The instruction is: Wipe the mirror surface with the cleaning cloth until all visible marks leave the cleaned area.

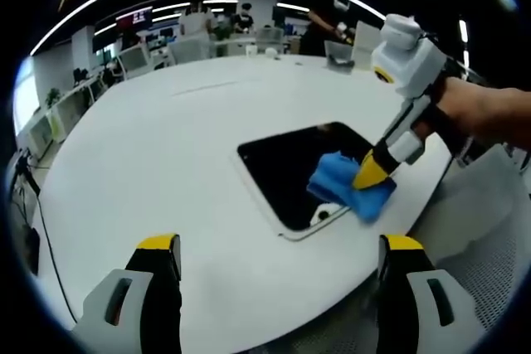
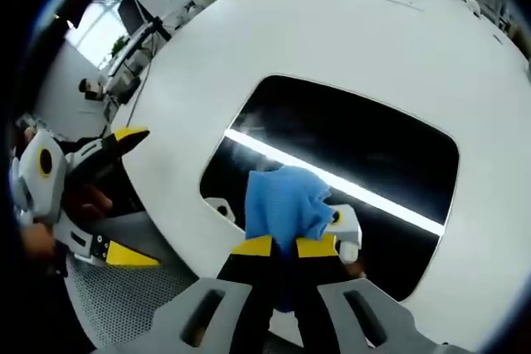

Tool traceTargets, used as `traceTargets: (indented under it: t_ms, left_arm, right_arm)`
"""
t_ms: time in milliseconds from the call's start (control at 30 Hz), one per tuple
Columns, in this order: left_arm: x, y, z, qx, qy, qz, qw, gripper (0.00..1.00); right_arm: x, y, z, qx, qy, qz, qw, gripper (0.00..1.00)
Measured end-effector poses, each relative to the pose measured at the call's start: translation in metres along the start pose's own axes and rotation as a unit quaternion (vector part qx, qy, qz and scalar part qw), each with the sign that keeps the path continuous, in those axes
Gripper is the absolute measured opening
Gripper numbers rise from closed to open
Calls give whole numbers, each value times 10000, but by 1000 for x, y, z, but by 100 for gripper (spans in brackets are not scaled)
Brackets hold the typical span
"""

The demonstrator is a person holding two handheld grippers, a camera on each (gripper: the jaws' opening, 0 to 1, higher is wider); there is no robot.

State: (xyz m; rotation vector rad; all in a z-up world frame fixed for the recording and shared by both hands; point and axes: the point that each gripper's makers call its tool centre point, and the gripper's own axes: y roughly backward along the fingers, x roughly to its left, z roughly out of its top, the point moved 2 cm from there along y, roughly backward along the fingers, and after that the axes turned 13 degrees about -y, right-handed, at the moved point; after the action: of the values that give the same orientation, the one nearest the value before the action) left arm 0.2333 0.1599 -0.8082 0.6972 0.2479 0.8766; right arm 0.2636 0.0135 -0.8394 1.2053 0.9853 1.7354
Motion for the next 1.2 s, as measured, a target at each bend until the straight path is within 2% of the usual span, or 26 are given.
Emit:
traceTargets:
  t_ms: [567, 1200]
  left_arm:
    - [0, 0, 1, -21, 10, 7, 10000, 99]
    - [2, 0, 0, -13, 33, 49, 10000, 99]
  right_arm:
    - [-2, -3, 9, -13, -128, -12, 9999, 2]
    - [-7, -7, 33, -91, -210, -48, 9997, 2]
